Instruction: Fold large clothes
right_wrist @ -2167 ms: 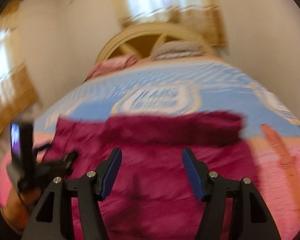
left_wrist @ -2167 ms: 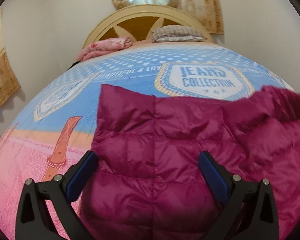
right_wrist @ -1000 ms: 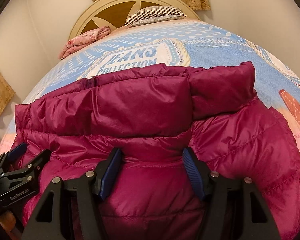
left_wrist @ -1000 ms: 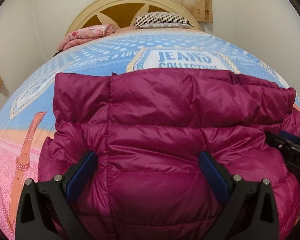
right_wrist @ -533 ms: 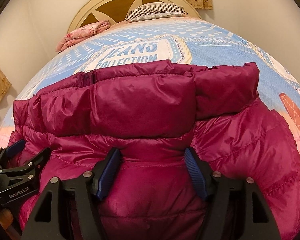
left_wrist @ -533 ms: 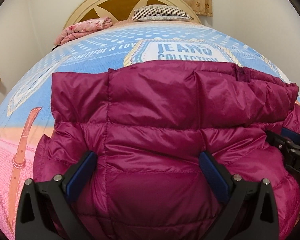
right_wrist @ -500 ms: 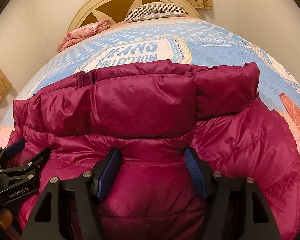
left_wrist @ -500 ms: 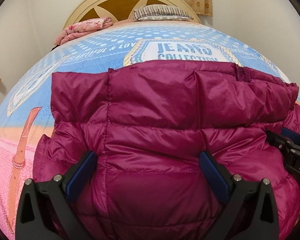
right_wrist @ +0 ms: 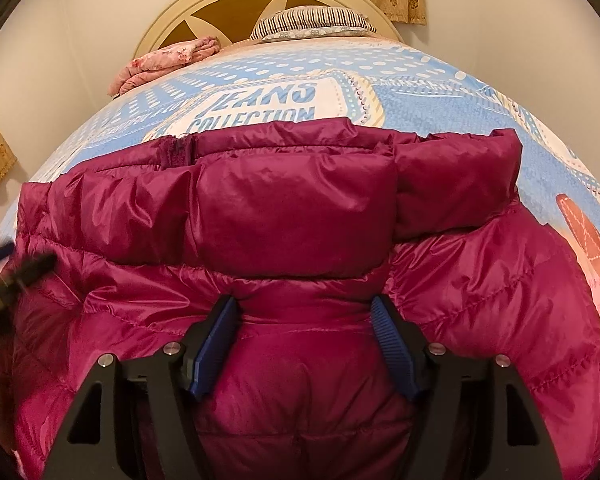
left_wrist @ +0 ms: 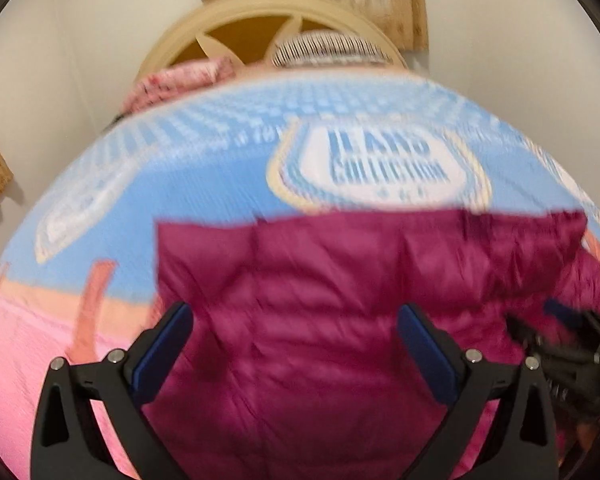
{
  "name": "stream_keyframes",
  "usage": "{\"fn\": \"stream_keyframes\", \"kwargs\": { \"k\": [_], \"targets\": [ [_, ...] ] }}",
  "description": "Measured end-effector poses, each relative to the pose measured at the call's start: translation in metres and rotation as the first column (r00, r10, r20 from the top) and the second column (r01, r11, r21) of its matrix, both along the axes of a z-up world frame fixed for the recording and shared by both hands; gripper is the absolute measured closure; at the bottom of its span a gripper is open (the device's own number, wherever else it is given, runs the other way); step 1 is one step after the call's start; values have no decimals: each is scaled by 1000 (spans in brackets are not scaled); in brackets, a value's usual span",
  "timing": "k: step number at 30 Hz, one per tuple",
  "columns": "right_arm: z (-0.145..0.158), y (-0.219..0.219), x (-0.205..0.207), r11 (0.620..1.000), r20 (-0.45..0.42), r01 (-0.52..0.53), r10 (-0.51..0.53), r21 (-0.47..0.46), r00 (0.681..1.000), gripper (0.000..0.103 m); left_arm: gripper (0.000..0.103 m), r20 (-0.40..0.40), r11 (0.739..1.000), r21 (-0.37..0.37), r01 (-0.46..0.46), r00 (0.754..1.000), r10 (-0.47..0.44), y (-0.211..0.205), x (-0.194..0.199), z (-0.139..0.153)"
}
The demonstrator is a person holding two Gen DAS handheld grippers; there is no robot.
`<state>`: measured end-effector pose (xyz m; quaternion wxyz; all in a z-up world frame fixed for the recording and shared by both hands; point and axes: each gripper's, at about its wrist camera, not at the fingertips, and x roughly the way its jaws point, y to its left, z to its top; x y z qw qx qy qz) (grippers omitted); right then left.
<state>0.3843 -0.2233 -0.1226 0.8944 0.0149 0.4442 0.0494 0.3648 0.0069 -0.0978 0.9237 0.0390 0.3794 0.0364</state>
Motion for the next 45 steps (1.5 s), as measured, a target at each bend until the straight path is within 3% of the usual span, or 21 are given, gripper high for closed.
{"fn": "stream_keyframes", "kwargs": {
  "k": [3,5,7,11,15,17,22,31,45],
  "targets": [
    [0,1,0,1000,0,0,0,-3,1000,33,0,-50,1000,-2,-26,998,26,8,18,-18],
    [0,1,0,1000,0,-1,1,-3,1000,33,0,-96,997,-49,-53,994,48,18,29,-42],
    [1,3,0,1000,-3,-1,1,-10,1000,33,0,-88,989,-130,-71,994,59,27,31,-51],
    [15,-4,-4,999,-19,17,-16,44,1000,33,0,-78,989,-125,-84,994,75,25,33,-54],
    [60,-4,-14,992,114,88,-98,96,989,33,0,-82,988,-119,-93,993,84,22,34,-55],
    [69,0,-6,990,144,99,-113,101,983,33,0,-82,989,-117,-93,993,84,22,34,-55],
    [43,11,25,976,62,135,-148,169,987,33,0,-86,985,-142,-97,993,86,28,33,-56],
    [16,10,30,980,41,151,-158,132,987,33,0,-89,986,-136,-98,992,87,27,32,-57],
    [3,25,39,991,4,134,-134,20,991,29,0,-89,986,-130,-100,992,89,26,33,-57]
  ]
}}
